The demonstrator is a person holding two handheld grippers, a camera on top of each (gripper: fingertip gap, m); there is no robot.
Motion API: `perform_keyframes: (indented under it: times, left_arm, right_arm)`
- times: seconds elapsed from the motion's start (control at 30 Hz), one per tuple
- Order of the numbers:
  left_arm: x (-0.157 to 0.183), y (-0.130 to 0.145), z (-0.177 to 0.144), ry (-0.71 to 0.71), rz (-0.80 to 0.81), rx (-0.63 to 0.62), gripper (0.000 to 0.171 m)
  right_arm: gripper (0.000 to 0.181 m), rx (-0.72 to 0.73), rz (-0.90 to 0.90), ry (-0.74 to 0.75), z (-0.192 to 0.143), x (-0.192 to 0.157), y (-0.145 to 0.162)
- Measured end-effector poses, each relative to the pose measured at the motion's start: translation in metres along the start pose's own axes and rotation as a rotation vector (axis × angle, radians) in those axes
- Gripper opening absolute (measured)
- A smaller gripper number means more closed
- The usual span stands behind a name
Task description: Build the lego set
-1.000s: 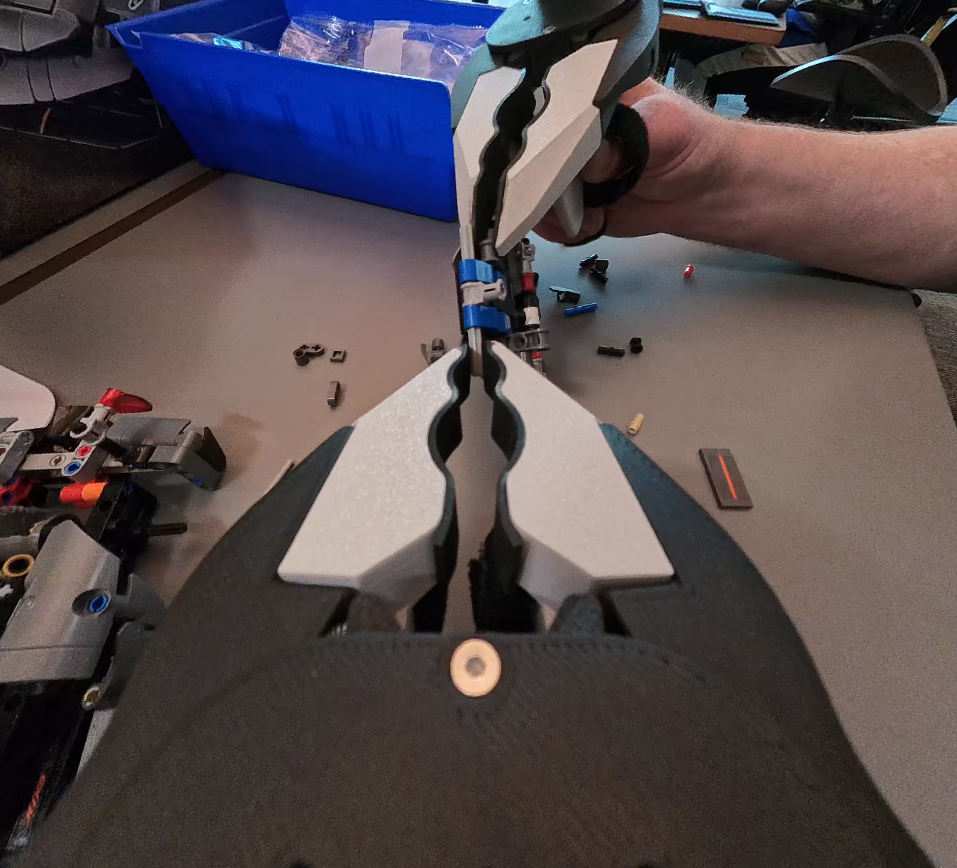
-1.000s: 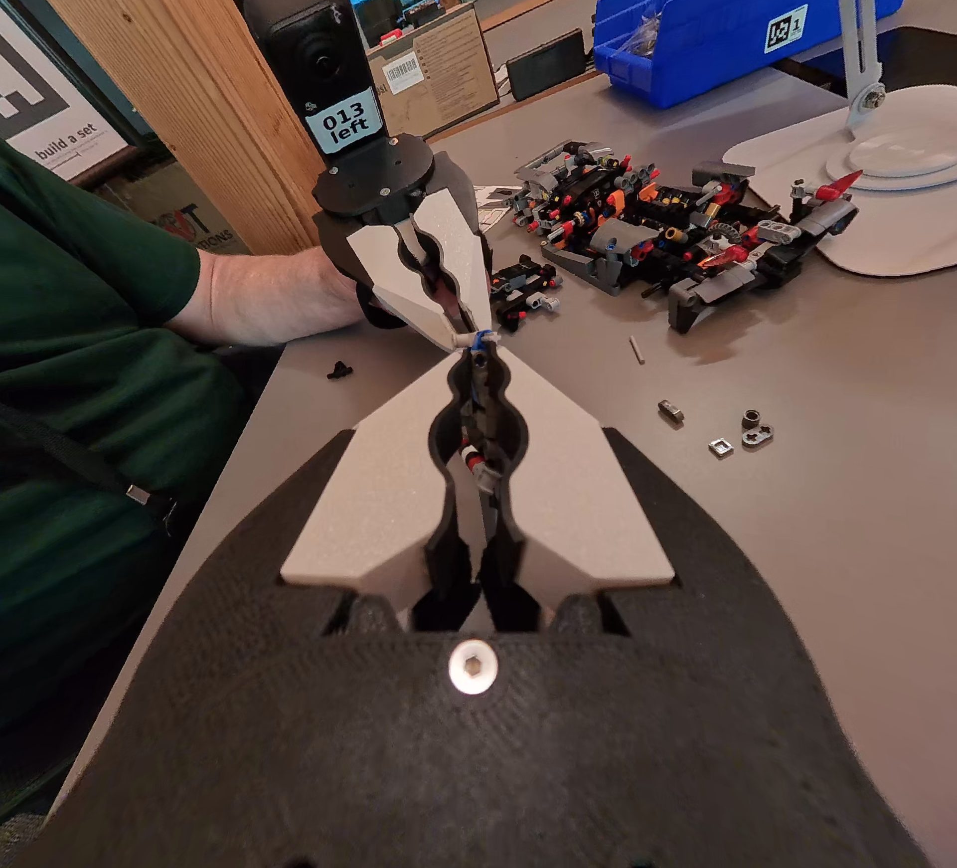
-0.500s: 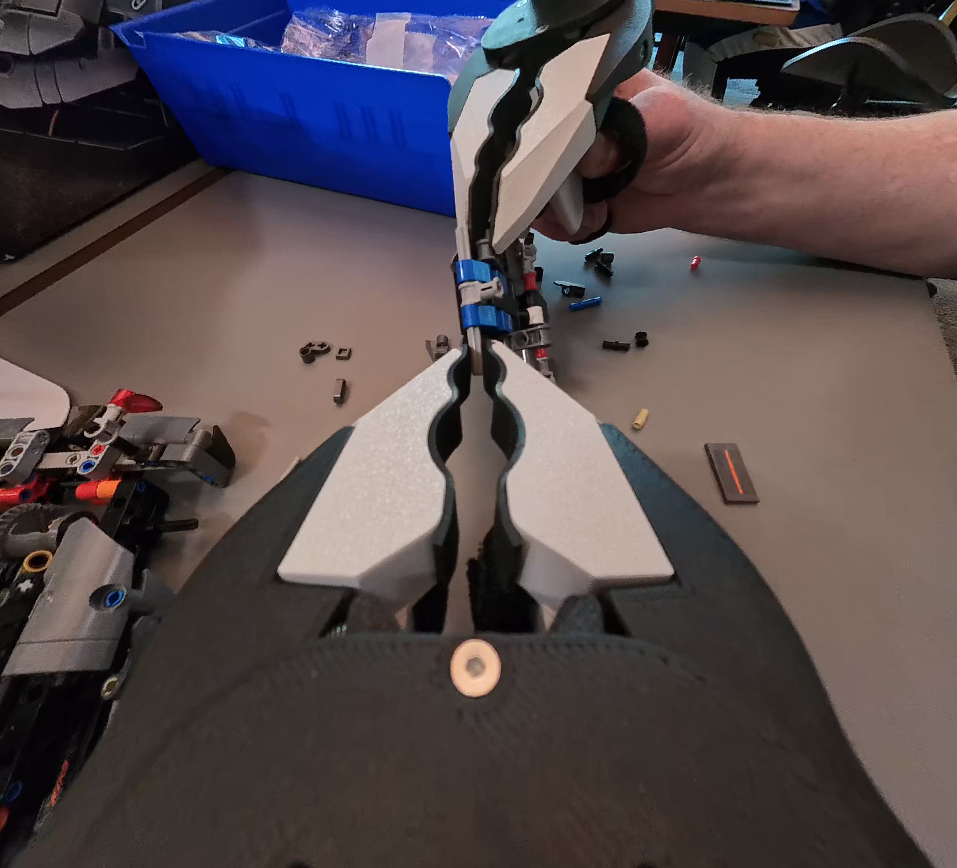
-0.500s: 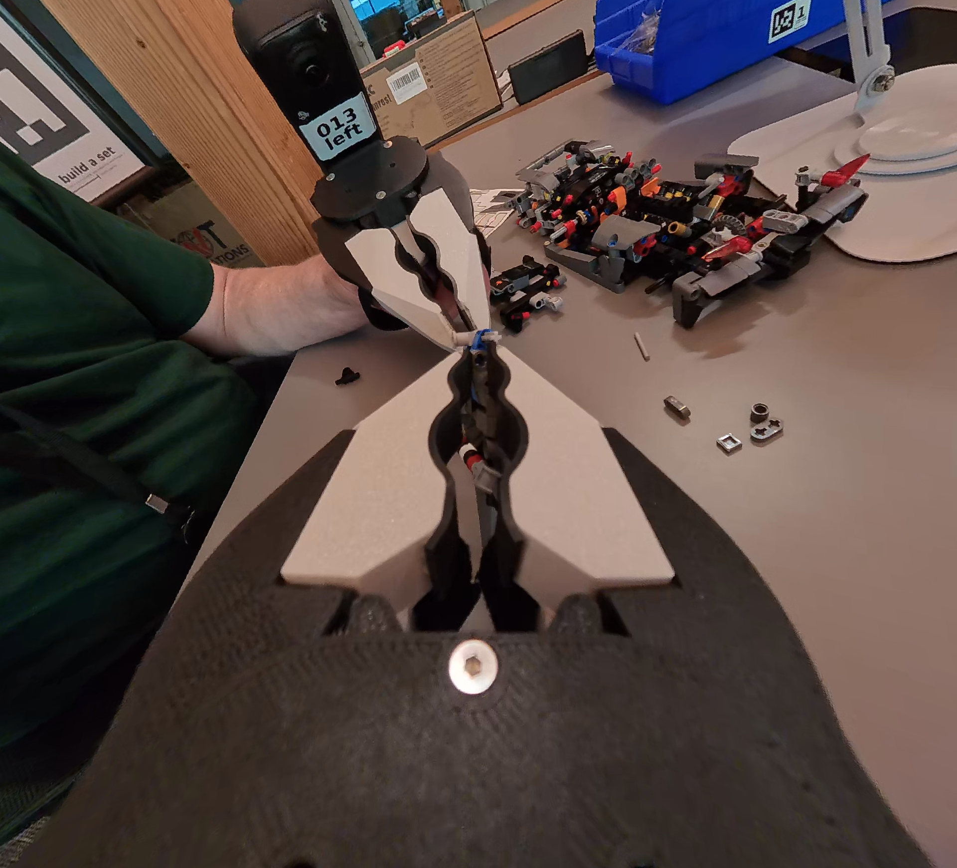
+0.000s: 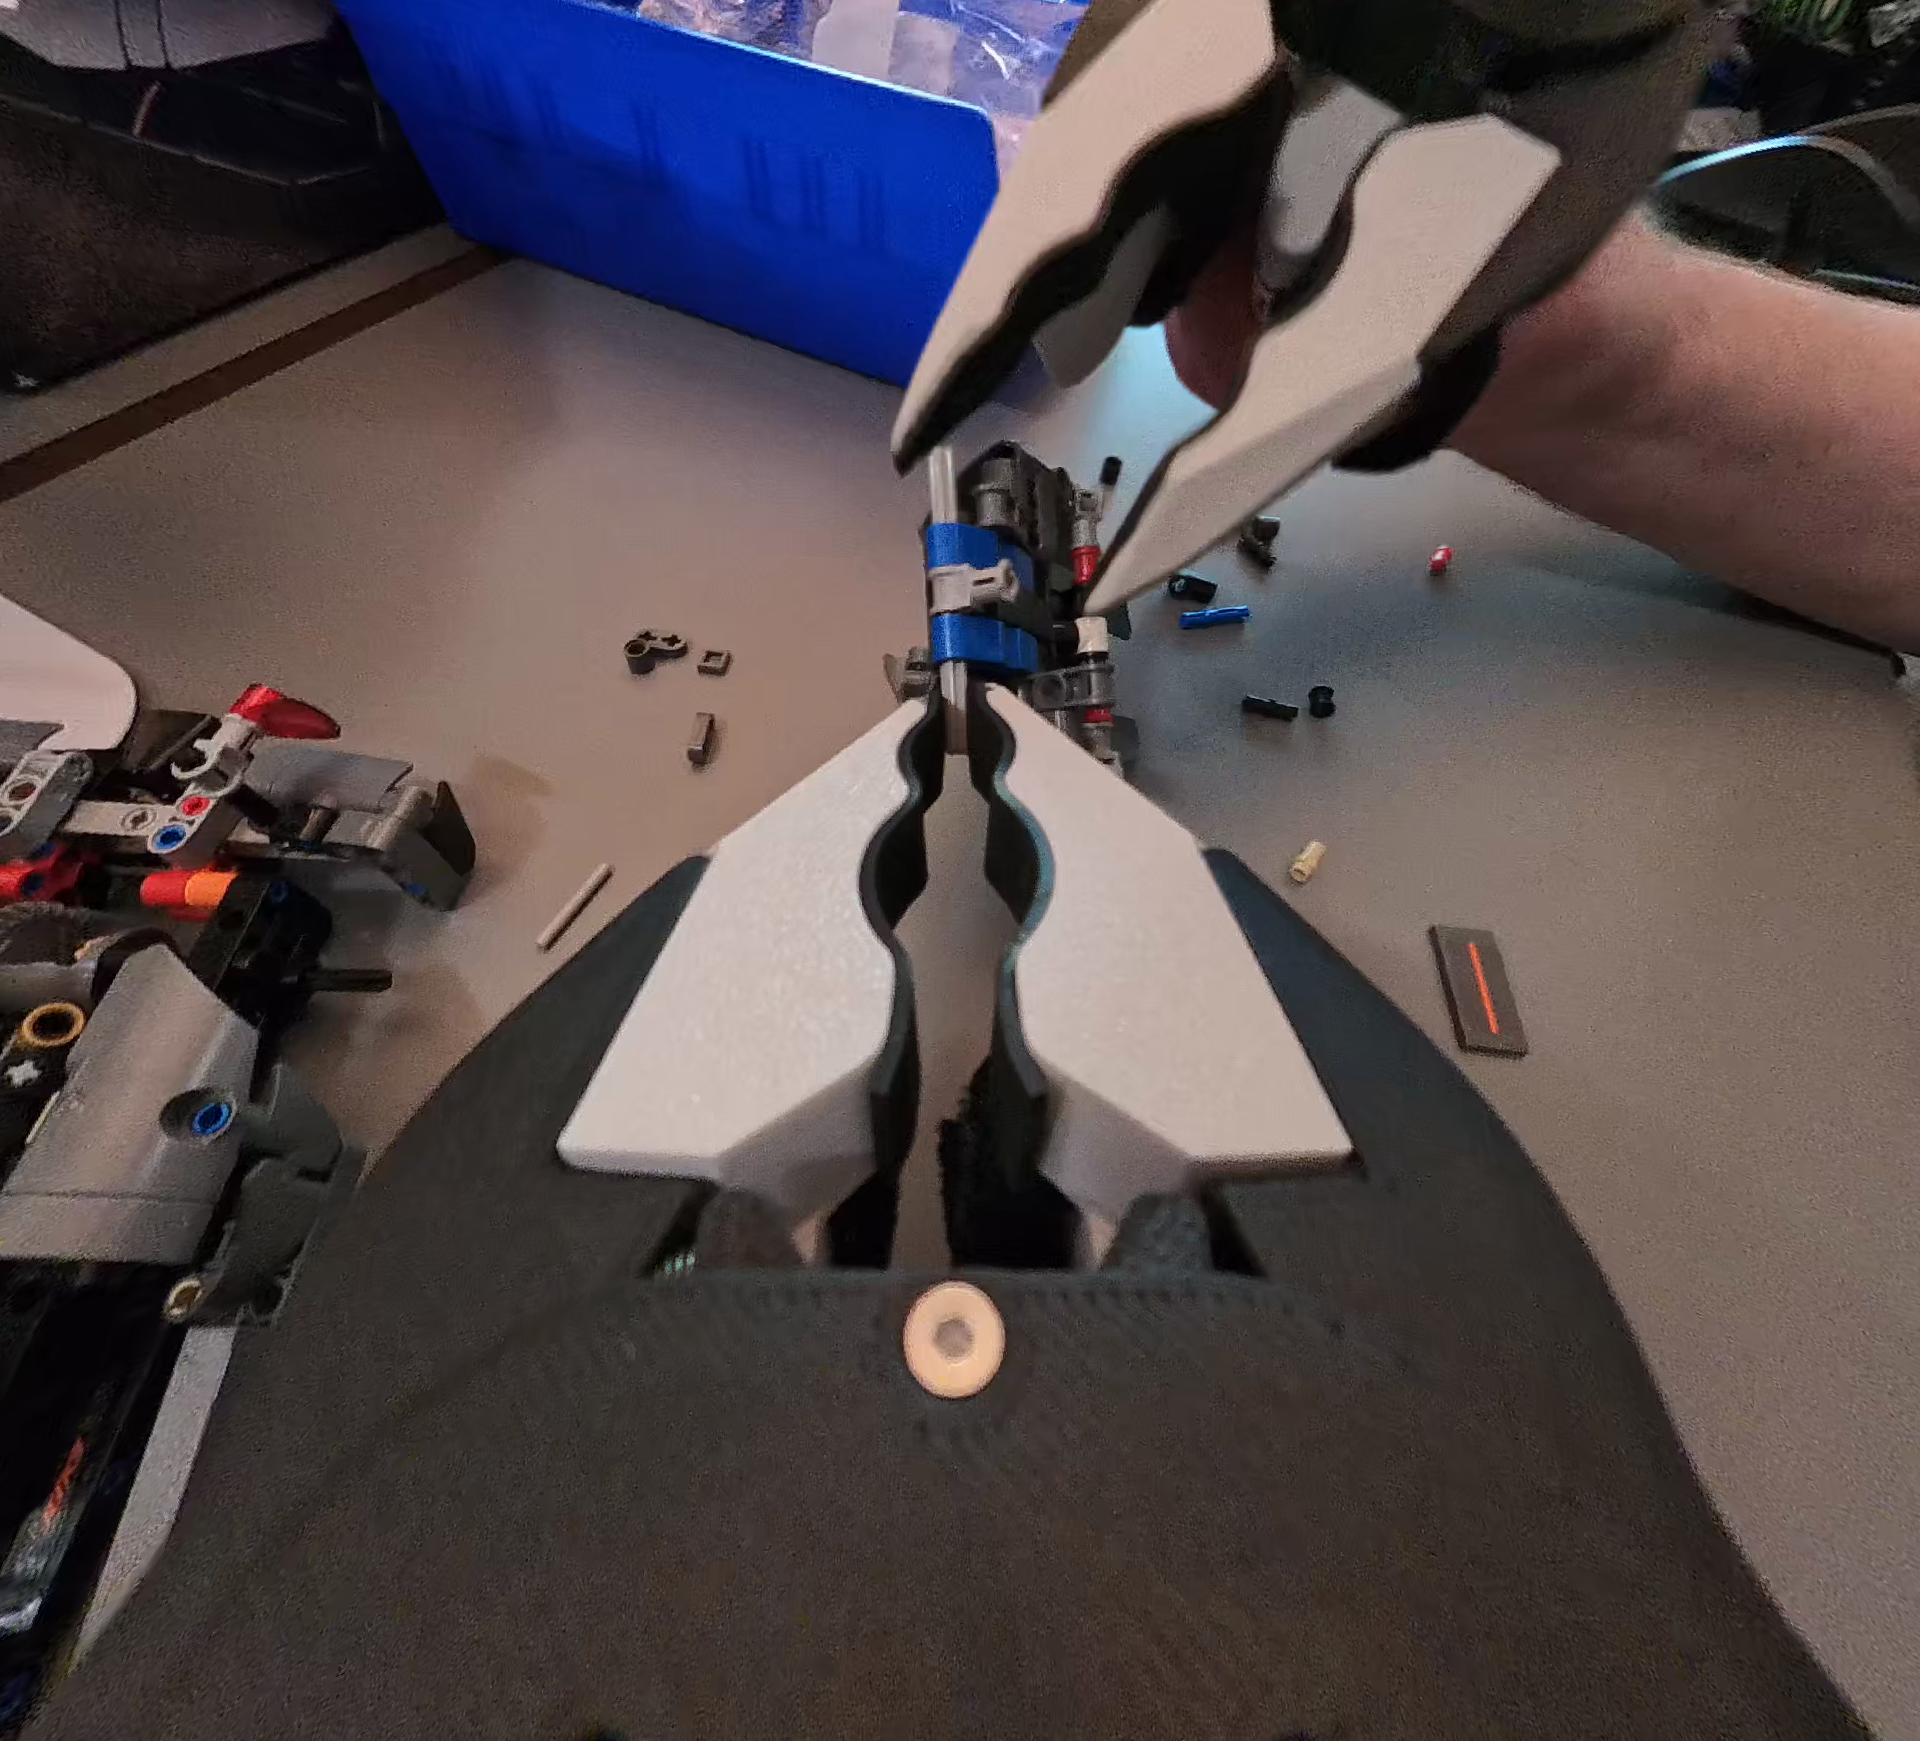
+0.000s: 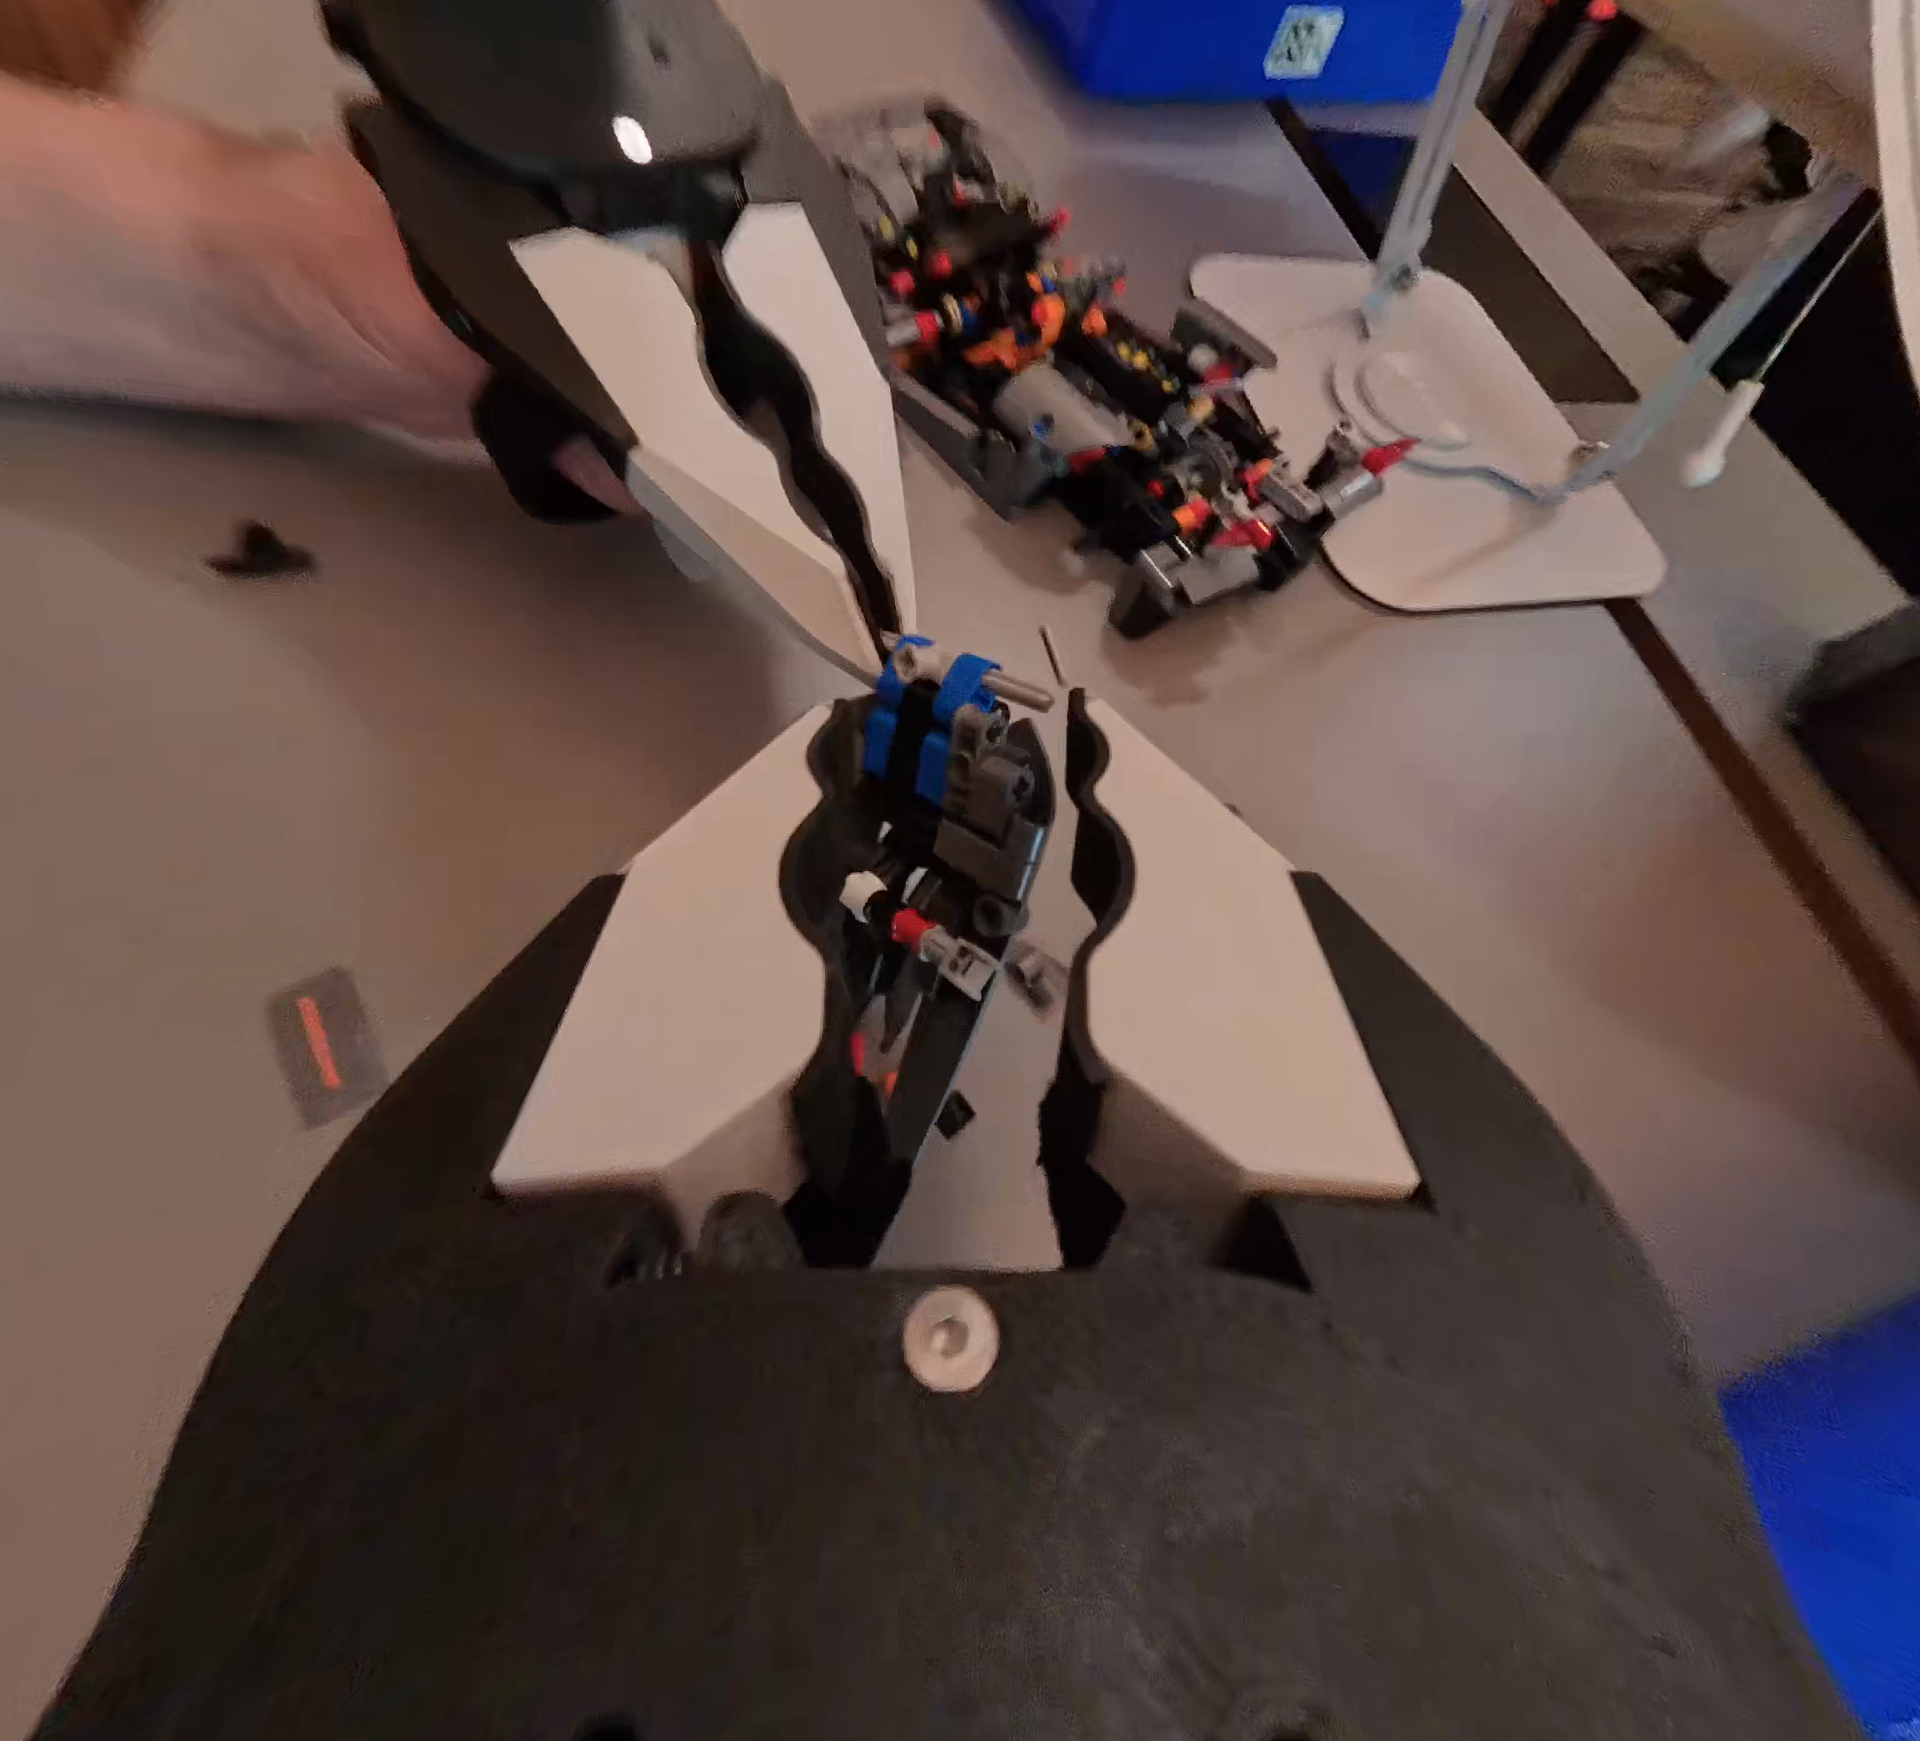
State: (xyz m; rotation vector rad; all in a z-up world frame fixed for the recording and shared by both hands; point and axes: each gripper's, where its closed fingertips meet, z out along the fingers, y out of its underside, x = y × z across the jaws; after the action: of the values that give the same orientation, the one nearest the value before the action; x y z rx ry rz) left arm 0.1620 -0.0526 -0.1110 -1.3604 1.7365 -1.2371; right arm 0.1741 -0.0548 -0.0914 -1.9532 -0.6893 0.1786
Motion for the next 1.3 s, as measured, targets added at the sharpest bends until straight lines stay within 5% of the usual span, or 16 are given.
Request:
perform_keyframes:
  times: [0.13, 0.57, 1.3]
  left_arm:
    - [-0.0017, 0.0031, 0.0021, -0.026, -0.022, -0.014, 0.002]
    - [0.0073, 0.0092, 0.0096, 0.033, 0.007, -0.029, 0.002]
    - [0.0042, 0.0052, 0.0046, 0.060, -0.126, 0.004, 0.002]
  right_arm:
    - [0.035, -0.101, -0.107, 0.135, 0.0105, 0.0023, 0.0061]
    - [0.026, -0.089, -0.090, 0.107, 0.0131, -0.0035, 0.0052]
    - [0.035, -0.180, -0.392, 0.305, 0.0123, -0.0026, -0.0005]
